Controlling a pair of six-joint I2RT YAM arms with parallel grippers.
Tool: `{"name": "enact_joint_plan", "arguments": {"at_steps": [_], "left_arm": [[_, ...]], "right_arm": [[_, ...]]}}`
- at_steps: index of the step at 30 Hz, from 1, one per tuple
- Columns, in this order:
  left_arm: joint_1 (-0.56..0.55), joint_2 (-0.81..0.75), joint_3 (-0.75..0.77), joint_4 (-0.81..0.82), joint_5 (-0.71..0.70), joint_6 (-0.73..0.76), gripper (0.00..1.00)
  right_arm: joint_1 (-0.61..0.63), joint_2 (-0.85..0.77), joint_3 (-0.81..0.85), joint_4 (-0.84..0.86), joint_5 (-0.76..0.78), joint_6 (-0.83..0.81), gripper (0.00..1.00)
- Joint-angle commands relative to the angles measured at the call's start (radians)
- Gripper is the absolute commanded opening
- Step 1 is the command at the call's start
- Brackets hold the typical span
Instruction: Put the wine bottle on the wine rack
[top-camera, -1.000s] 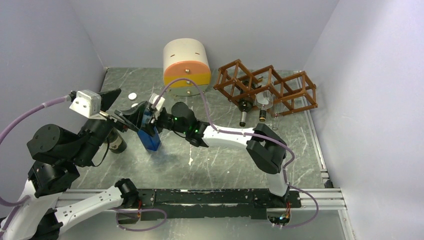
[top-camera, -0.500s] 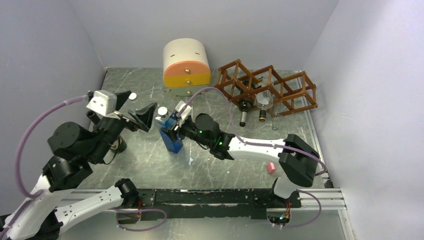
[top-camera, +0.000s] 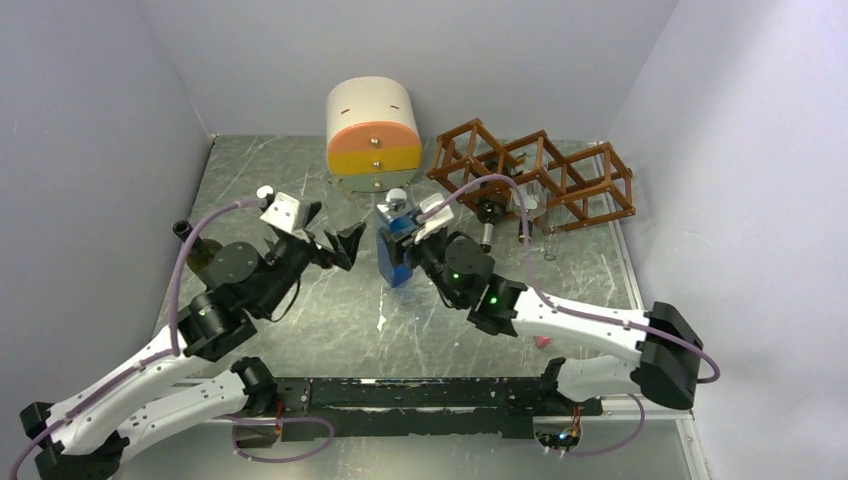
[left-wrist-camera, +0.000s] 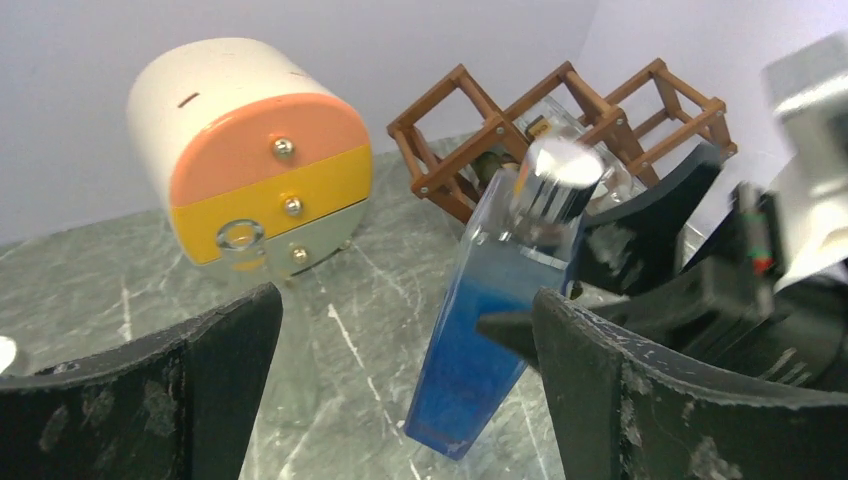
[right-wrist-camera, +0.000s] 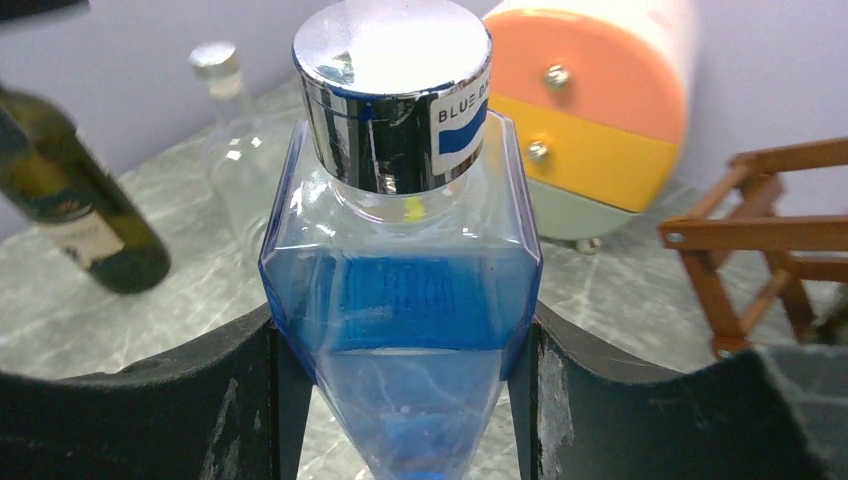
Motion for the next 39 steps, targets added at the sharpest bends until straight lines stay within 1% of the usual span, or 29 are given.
{"name": "enact_joint_plan", "arguments": {"at_steps": [1,6,11,13,21,23,27,31,33,35,39], "left_arm": [[0.005,0.033,-0.047,0.184,0.09,-0.01,1.0],[0.005,0.102,-0.144,0.246,0.21,0.073,1.0],[0.005,0.171,-0.218,0.34,0.428,0.119,1.0],[0.005,0.214,-0.233,0.386,0.484,0.13,1.0],[0.006,0.361,-0.242,0.51,0.526,0.135,0.99],[0.006,0.396,-0.237,0.538,0.513,0.125,0.99],[0.007,0.461,-0.228,0.611,0.431,0.088,0.99],[0.007,0.513,-0.225,0.687,0.477,0.132,1.0],[0.007,0.518,-0.229,0.719,0.497,0.149,0.95],[0.006,0.521,-0.236,0.759,0.532,0.175,0.88],[0.007,0.528,-0.28,0.883,0.614,0.223,0.67]], "right_arm": [[-0.003,-0.128,0.026,0.114,0.178,0.043,0.0],[-0.002,-0.197,0.048,0.044,0.226,0.094,0.0],[-0.003,-0.239,0.077,-0.032,0.24,0.142,0.0],[-0.003,-0.256,0.081,-0.055,0.244,0.17,0.0],[-0.003,-0.328,0.083,-0.099,0.198,0.229,0.0],[-0.003,-0.344,0.083,-0.104,0.179,0.231,0.0],[-0.004,-0.385,0.073,-0.108,0.137,0.233,0.0],[-0.002,-0.426,0.049,-0.103,0.108,0.244,0.0],[-0.003,-0.443,0.049,-0.124,0.098,0.247,0.0],[-0.003,-0.457,0.051,-0.148,0.093,0.253,0.0],[-0.002,-0.489,0.056,-0.214,0.095,0.302,0.0]]}}
